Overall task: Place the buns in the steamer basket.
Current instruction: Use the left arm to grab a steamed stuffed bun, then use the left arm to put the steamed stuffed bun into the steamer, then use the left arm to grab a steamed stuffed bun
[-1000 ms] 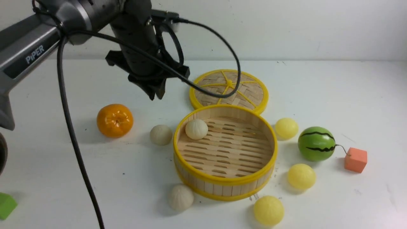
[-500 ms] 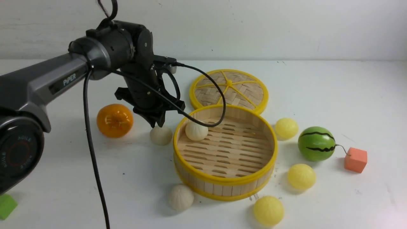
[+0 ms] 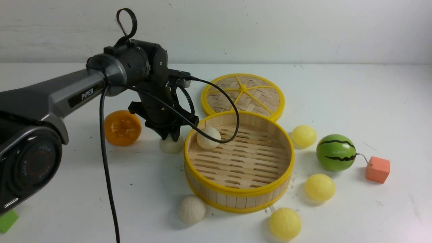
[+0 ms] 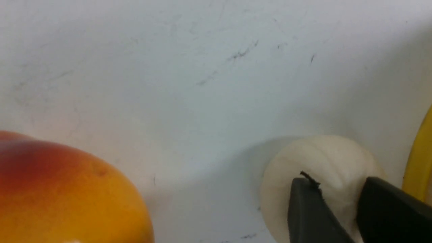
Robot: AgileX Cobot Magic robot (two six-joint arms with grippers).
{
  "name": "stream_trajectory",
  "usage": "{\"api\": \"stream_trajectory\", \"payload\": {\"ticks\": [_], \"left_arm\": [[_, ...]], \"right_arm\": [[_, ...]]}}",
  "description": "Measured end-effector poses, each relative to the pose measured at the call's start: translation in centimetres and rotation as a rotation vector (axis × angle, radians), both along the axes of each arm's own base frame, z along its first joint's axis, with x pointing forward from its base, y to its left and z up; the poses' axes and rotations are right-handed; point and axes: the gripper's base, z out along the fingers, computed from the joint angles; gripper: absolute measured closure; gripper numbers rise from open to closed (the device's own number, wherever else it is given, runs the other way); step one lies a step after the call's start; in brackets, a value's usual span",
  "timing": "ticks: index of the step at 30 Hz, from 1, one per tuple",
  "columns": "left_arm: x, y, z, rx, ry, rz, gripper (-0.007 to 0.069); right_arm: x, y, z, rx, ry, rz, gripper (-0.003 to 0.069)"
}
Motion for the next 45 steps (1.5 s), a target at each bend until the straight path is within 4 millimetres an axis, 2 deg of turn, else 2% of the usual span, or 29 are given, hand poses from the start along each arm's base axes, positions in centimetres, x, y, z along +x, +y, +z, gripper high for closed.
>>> {"api": "stream_trajectory", "payload": {"ticks": [4,5,8,10,13,14,15,17,18,20,22,24,25,28,31,36,40,41,43,45], "left_arm": [[-0.2,0.1,0.1,0.016,0.028,-0.001,0.0611],[-0.3,0.2,0.3,0.018,0.031,-0.001,0.0624],[-0.7,0.3,2.5,0.019,0.032,-0.002,0.0636],[-2.2,0.2,6.8,0.003,0.007,-0.012,0.0636],[-5.1,-1.3,11.5,-0.059,-0.036,-0.060,0.0636],[-5.6,-1.7,12.1,-0.072,-0.041,-0.073,0.0636],[-7.5,-3.1,13.5,-0.099,-0.051,-0.123,0.0636],[-9.8,-5.8,13.0,-0.100,-0.013,-0.211,0.0636],[-10.3,-6.6,12.5,-0.096,-0.001,-0.231,0.0636],[-11.4,-9.3,9.9,-0.066,0.039,-0.297,0.0636],[-11.4,-10.7,7.7,-0.023,0.050,-0.326,0.0636],[-11.2,-11.1,6.6,0.000,0.055,-0.323,0.0636],[-10.8,-11.4,5.2,0.029,0.062,-0.311,0.0636],[-9.8,-11.4,3.2,0.073,0.061,-0.290,0.0623],[-9.0,-11.0,2.2,0.107,0.042,-0.281,0.0576],[-8.6,-10.7,3.1,0.103,0.025,-0.247,0.0396],[-9.4,-10.5,7.0,0.041,0.028,-0.175,0.0239],[-9.6,-10.4,7.5,0.032,0.028,-0.171,0.0225],[-11.1,-9.6,10.8,-0.021,0.008,-0.160,0.0216],[-12.9,-8.3,12.6,-0.040,0.004,-0.150,0.0270]], "right_arm": [[0.0,0.0,0.0,0.000,0.000,0.000,0.0419],[0.0,0.0,0.0,0.000,0.000,0.000,0.0419],[0.0,0.0,0.0,0.000,0.000,0.000,0.0419],[0.0,0.0,0.0,0.000,0.000,0.000,0.0419],[0.0,0.0,0.0,0.000,0.000,0.000,0.0419],[0.0,0.0,0.0,0.000,0.000,0.000,0.0419],[0.0,0.0,0.0,0.000,0.000,0.000,0.0419],[0.0,0.0,0.0,0.000,0.000,0.000,0.0419],[0.0,0.0,0.0,0.000,0.000,0.000,0.0419],[0.0,0.0,0.0,0.000,0.000,0.000,0.0419],[0.0,0.0,0.0,0.000,0.000,0.000,0.0419],[0.0,0.0,0.0,0.000,0.000,0.000,0.0419],[0.0,0.0,0.0,0.000,0.000,0.000,0.0419],[0.0,0.0,0.0,0.000,0.000,0.000,0.0419],[0.0,0.0,0.0,0.000,0.000,0.000,0.0419],[0.0,0.0,0.0,0.001,0.000,0.000,0.0419],[0.0,0.0,0.0,0.002,0.000,0.000,0.0419],[0.0,0.0,0.0,0.002,0.000,0.000,0.0419],[0.0,0.0,0.0,0.001,0.000,0.000,0.0419],[0.0,0.0,0.0,0.001,0.000,0.000,0.0419]]}}
